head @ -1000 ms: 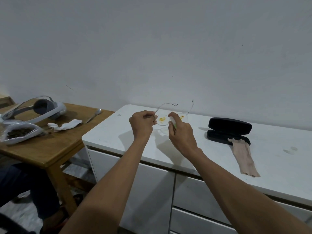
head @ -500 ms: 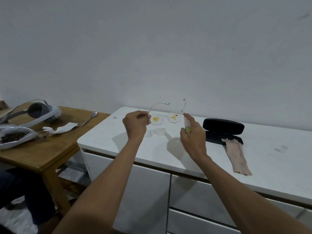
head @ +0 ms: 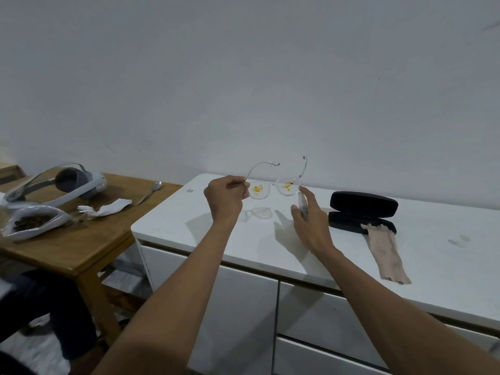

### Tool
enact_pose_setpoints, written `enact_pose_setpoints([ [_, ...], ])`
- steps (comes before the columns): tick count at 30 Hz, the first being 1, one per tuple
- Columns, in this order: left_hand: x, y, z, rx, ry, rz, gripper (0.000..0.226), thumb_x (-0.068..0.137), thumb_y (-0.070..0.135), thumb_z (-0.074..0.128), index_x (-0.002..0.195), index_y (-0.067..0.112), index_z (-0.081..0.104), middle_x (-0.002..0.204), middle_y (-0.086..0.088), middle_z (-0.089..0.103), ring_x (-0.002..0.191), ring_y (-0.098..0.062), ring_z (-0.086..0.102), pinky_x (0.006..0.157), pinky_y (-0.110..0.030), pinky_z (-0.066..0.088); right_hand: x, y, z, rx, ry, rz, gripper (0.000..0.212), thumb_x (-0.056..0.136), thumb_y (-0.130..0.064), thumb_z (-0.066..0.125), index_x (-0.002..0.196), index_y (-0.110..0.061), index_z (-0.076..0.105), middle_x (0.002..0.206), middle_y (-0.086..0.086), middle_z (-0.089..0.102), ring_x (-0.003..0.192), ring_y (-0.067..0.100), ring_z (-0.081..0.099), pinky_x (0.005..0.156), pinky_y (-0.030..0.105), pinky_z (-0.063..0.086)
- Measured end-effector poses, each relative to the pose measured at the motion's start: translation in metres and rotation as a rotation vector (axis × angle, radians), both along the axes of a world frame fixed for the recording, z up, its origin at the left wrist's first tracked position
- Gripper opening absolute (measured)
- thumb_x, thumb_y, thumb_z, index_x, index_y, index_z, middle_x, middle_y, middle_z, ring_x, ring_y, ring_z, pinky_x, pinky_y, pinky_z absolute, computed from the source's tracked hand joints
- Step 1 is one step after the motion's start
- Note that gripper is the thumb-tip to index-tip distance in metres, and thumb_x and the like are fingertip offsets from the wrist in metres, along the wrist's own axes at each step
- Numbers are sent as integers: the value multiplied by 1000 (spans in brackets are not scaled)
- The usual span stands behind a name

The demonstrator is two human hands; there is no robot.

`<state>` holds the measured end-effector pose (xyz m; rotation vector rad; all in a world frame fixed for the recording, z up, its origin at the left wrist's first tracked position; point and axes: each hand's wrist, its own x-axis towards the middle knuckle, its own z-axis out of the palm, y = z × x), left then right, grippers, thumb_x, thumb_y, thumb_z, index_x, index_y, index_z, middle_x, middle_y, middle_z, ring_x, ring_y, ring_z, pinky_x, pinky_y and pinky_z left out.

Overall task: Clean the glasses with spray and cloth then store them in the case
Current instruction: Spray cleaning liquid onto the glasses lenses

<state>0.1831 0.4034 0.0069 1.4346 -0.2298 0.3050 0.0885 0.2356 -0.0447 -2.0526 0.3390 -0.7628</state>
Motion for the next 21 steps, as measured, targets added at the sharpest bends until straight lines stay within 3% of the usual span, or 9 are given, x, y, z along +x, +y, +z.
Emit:
enact_pose_setpoints([
  [3, 1, 0, 1, -22, -1, -18, 12, 81, -12, 74, 91, -6, 76, 79, -20, 75, 68, -24, 73, 66, -28, 63, 8, 0, -1, -1, -4, -7, 52, 98, -18, 52, 147, -32, 42, 77, 9, 65, 65, 18, 56, 67, 33, 45],
  [9, 3, 1, 6, -30, -13, -31, 15, 80, -8, 77, 95, -8, 76, 82, -22, 75, 65, -23, 72, 65, -25, 62, 25, 0, -5, 75, -24, 5, 54, 97, -24, 47, 146, -46, 40, 71, 6, 65, 91, 32, 67, 89, 45, 54],
  [12, 3, 1, 8, -37, -10, -35, 16, 79, -8, 78, 95, -7, 77, 81, -21, 75, 68, -24, 74, 63, -22, 61, 30, 1, -2, 80, -30, 4, 50, 95, -30, 45, 141, -51, 42, 63, -1, 60, 95, 37, 64, 87, 47, 55],
  [17, 2, 2, 10, -46, -16, -55, 16, 79, -7, 79, 95, -7, 77, 81, -18, 76, 71, -23, 75, 65, -24, 62, 32, 3, 3, 74, -67, -13, 47, 97, -27, 46, 139, -48, 45, 63, 3, 60, 90, 36, 63, 85, 43, 53],
  [21, 3, 2, 11, -49, -19, -58, 16, 79, -7, 79, 95, -6, 77, 81, -17, 76, 72, -23, 76, 65, -25, 62, 31, 7, 9, 51, -75, -30, 48, 98, -20, 46, 141, -41, 48, 63, 4, 56, 76, 30, 57, 70, 38, 49],
])
